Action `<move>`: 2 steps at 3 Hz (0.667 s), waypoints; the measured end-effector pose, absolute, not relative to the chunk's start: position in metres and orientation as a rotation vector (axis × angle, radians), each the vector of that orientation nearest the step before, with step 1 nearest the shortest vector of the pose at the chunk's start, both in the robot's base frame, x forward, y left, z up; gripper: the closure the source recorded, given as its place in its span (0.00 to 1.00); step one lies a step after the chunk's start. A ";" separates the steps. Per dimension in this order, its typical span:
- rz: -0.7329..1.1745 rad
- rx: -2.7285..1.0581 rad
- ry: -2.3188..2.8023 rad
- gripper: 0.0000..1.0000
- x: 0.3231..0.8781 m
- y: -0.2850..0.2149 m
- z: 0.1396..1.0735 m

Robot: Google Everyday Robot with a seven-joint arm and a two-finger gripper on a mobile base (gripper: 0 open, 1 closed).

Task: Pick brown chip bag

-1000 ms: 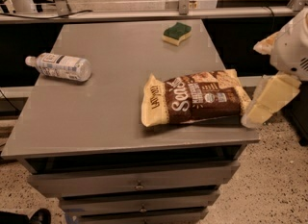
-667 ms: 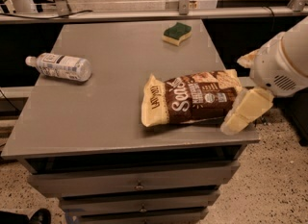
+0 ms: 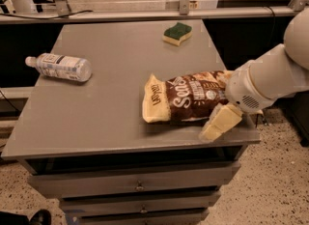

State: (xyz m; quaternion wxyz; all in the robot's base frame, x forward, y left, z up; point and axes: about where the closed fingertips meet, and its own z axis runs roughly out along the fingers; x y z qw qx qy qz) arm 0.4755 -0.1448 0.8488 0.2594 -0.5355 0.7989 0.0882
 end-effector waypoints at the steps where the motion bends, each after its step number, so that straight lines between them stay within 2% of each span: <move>1: 0.250 -1.427 2.154 0.15 0.489 -0.136 0.833; 2: 0.244 -1.410 2.147 0.39 0.502 -0.134 0.831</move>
Offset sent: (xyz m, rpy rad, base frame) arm 0.0428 0.0107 -0.0188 0.0385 -0.0412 -0.0377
